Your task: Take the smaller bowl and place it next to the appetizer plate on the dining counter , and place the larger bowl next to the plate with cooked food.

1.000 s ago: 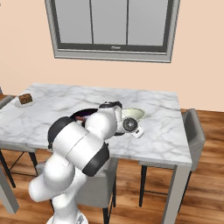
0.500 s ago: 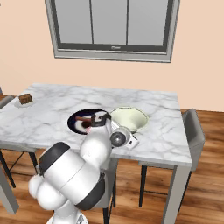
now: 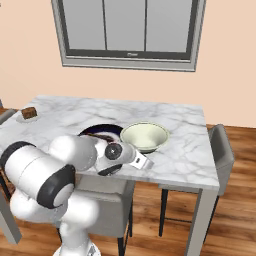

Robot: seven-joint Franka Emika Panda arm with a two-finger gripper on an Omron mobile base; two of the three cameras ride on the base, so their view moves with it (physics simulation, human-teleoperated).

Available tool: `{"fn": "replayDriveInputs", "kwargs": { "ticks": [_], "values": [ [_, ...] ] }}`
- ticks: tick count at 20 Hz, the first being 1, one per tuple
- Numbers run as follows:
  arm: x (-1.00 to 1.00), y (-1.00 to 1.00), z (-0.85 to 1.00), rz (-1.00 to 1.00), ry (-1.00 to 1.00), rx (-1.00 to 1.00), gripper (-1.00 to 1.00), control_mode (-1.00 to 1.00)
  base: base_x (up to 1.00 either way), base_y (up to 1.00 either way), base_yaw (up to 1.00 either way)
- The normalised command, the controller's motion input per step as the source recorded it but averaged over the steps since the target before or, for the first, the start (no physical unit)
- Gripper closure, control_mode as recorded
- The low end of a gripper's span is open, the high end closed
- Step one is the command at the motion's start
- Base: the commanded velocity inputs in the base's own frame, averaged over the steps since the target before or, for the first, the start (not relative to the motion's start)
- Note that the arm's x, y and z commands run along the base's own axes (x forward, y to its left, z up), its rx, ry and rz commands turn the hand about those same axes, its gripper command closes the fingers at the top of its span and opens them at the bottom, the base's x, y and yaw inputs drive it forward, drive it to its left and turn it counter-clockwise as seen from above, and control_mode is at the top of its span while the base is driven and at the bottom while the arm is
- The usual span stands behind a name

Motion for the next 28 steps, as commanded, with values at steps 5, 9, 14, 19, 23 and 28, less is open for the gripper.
{"fn": "replayDriveInputs", "kwargs": {
  "ticks": [5,9,14,19,23,28],
  "values": [
    [0.0,-0.57,1.0,-0.06,0.4,-0.11,-1.0,-1.0,0.0,0.0,0.0],
    [0.0,-0.26,1.0,-0.07,0.24,-0.09,-1.0,-1.0,0.0,0.0,0.0],
    [0.0,0.22,1.0,-0.04,0.01,-0.08,-1.0,-1.0,0.0,0.0,0.0],
    [-0.21,0.39,0.97,0.0,0.0,-0.01,-1.0,-1.0,0.0,0.0,0.0],
    [-0.86,0.49,0.39,0.0,-0.07,0.0,-1.0,-1.0,0.0,0.0,0.0],
    [-1.0,0.78,0.22,0.0,-0.11,0.0,-1.0,-1.0,0.0,0.0,0.0]
  ]
}}
